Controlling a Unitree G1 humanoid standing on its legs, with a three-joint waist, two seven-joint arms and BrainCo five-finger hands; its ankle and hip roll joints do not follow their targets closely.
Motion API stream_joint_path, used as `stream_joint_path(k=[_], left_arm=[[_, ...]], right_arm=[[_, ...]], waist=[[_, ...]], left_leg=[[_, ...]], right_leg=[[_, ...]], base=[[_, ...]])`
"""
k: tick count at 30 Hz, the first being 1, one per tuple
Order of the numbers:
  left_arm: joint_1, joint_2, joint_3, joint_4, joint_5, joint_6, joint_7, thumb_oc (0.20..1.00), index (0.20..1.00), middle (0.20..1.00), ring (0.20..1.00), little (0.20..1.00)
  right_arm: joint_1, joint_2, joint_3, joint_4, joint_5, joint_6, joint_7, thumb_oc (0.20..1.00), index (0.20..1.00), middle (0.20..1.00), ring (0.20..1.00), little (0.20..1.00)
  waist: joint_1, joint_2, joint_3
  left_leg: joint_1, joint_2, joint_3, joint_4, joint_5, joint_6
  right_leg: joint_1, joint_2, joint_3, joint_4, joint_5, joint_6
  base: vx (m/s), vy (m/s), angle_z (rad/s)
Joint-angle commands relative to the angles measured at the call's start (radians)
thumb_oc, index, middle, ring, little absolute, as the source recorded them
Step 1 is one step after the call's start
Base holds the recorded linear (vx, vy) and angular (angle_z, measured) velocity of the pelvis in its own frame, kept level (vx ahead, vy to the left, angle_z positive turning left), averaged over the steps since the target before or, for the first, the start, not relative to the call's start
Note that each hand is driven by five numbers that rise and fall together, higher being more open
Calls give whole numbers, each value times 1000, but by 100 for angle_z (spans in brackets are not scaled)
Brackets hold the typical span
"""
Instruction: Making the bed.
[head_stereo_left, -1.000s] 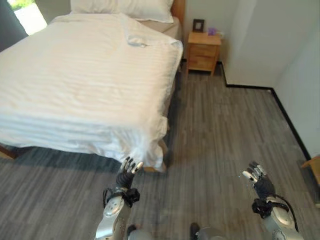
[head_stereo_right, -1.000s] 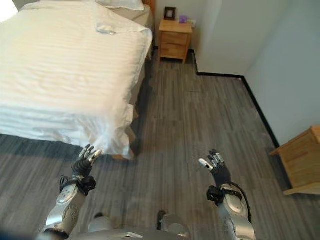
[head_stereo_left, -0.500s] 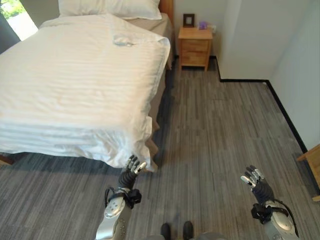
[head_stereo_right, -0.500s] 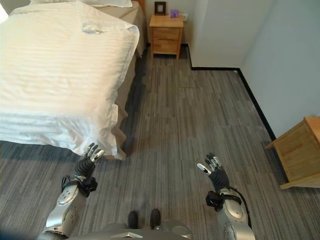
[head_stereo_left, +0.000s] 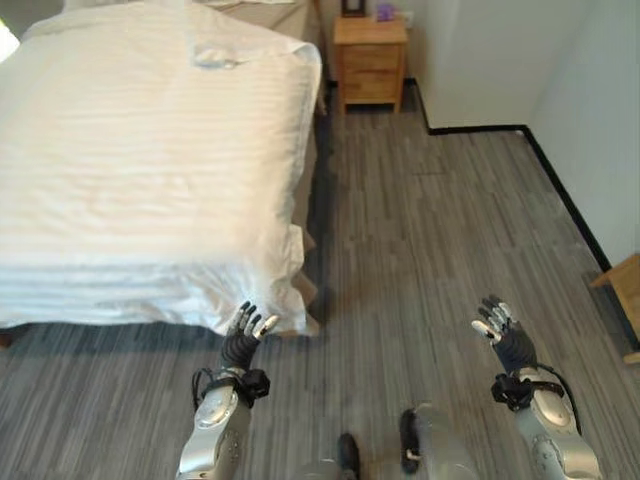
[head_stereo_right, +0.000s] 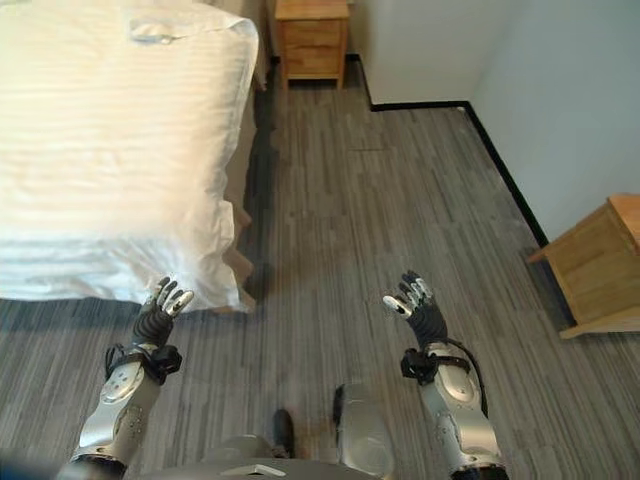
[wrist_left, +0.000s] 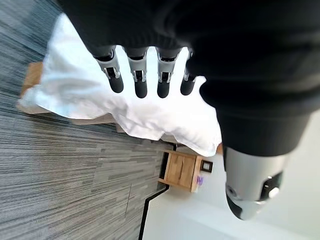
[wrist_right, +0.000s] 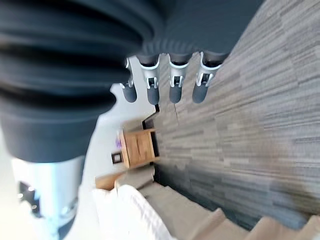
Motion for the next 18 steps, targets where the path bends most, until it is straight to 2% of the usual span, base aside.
stream_joint_path(k=[1, 2, 3, 4, 5, 6, 7, 8, 9, 10, 12, 13, 14, 15, 16, 17, 18], left_arm=[[-26, 49, 25, -54, 33, -68, -8, 1000, 1000, 1000, 1000, 1000], [-30, 52, 24, -56, 42, -71, -6, 1000, 1000, 1000, 1000, 1000], [-30, 51, 24, -56, 42, -71, -6, 1000, 1000, 1000, 1000, 1000], [-30, 46, 13, -59, 48, -70, -13, 1000, 1000, 1000, 1000, 1000], [-21, 42, 10, -58, 45, -71, -20, 1000, 1000, 1000, 1000, 1000], [-18, 32, 3, -52, 33, -72, -24, 1000, 1000, 1000, 1000, 1000], [-21, 22, 0, -46, 20, -64, -18, 1000, 1000, 1000, 1000, 1000], [-21, 22, 0, -46, 20, -64, -18, 1000, 1000, 1000, 1000, 1000], [-27, 11, 0, -63, -36, -57, -33, 1000, 1000, 1000, 1000, 1000], [-28, 12, -4, -68, -39, -56, -32, 1000, 1000, 1000, 1000, 1000], [-32, 5, -7, -79, -52, -55, -38, 1000, 1000, 1000, 1000, 1000], [-34, -1, -10, -78, -71, -58, -44, 1000, 1000, 1000, 1000, 1000], [-35, -1, -11, -78, -72, -58, -44, 1000, 1000, 1000, 1000, 1000], [-35, -13, -20, -77, -89, -58, -57, 1000, 1000, 1000, 1000, 1000], [-31, -13, -32, -72, -101, -57, -68, 1000, 1000, 1000, 1000, 1000], [-27, -15, -41, -67, -91, -58, -84, 1000, 1000, 1000, 1000, 1000], [-16, -15, -57, -62, -77, -58, -92, 1000, 1000, 1000, 1000, 1000]], right_arm=[[-3, 10, -49, -33, -21, -58, -9, 1000, 1000, 1000, 1000, 1000], [4, 6, -52, -37, -21, -56, -5, 1000, 1000, 1000, 1000, 1000], [4, 6, -52, -37, -21, -56, -5, 1000, 1000, 1000, 1000, 1000], [23, -1, -56, -54, -22, -50, 8, 1000, 1000, 1000, 1000, 1000], [26, -8, -55, -45, -14, -52, 14, 1000, 1000, 1000, 1000, 1000], [23, -15, -53, -30, -8, -54, 12, 1000, 1000, 1000, 1000, 1000], [15, -16, -53, -30, 24, -54, 5, 1000, 1000, 1000, 1000, 1000], [15, -16, -52, -30, 24, -54, 5, 1000, 1000, 1000, 1000, 1000], [5, -13, -61, -37, 114, -74, -6, 1000, 1000, 1000, 1000, 1000], [-4, -27, -64, -27, 98, -76, -10, 1000, 1000, 1000, 1000, 1000], [-23, -44, -72, -3, 64, -71, -47, 1000, 1000, 1000, 1000, 1000], [-33, -48, -78, -1, 69, -73, -53, 1000, 1000, 1000, 1000, 1000], [-34, -47, -78, -1, 69, -73, -53, 1000, 1000, 1000, 1000, 1000], [-41, -52, -89, -4, 75, -77, -53, 1000, 1000, 1000, 1000, 1000], [-42, -55, -91, 1, 70, -75, -48, 1000, 1000, 1000, 1000, 1000], [-38, -64, -100, -6, 45, -77, -45, 1000, 1000, 1000, 1000, 1000], [-31, -62, -96, -3, 20, -75, -46, 1000, 1000, 1000, 1000, 1000]], waist=[[-49, -10, -48], [-60, -7, -56], [-61, -6, -56], [-69, 1, -77], [-73, 4, -88], [-74, 10, -92], [-72, -4, -97], [-73, -5, -98], [-36, -43, -64], [-17, -61, -48], [23, -72, -32], [41, -73, -30], [42, -77, -32], [63, -70, -34], [77, -76, -37], [82, -57, -44], [101, -42, -67]], left_leg=[[213, 72, -78, -14, -88, -96], [237, 85, -83, -5, -90, -110], [237, 86, -83, -5, -90, -110], [243, 118, -106, 78, -39, -144], [228, 139, -112, 170, 32, -165], [205, 157, -109, 283, 126, -180], [146, 175, -108, 461, 222, -184], [144, 175, -110, 461, 222, -184], [-8, 193, -69, 762, 259, -175], [-65, 192, -51, 829, 226, -161], [-157, 194, -8, 845, 193, -154], [-212, 182, 16, 784, 166, -151], [-211, 178, 20, 778, 170, -148], [-268, 180, 54, 655, 152, -146], [-278, 176, 60, 619, 151, -143], [-298, 174, 90, 467, 152, -140], [-297, 127, 90, 238, 171, -131]], right_leg=[[82, 59, -55, -288, 205, 24], [75, 55, -87, -303, 217, 31], [76, 55, -88, -304, 217, 31], [100, 57, -125, -268, 213, 14], [124, 71, -127, -249, 208, -17], [150, 93, -124, -235, 190, -40], [192, 97, -136, -232, 167, -70], [191, 96, -137, -232, 167, -70], [294, 102, -125, -259, 123, -121], [330, 98, -121, -267, 105, -130], [410, 98, -102, -294, 75, -135], [444, 95, -101, -305, 63, -131], [442, 90, -100, -306, 65, -130], [499, 94, -106, -323, 48, -116], [519, 74, -96, -327, 41, -107], [542, 80, -103, -326, 7, -97], [600, 79, -104, -327, -27, -82]], base=[[605, -189, 11], [435, -143, 16], [575, -228, 29], [562, -238, 28], [755, -331, 37], [599, -339, 47], [407, -252, 47], [586, -477, 30], [533, -437, -19], [727, -511, -23], [539, -196, -32], [360, -80, -43], [479, -59, -35], [430, -29, -19], [703, 5, -4], [844, 78, -1], [995, 109, 21]])
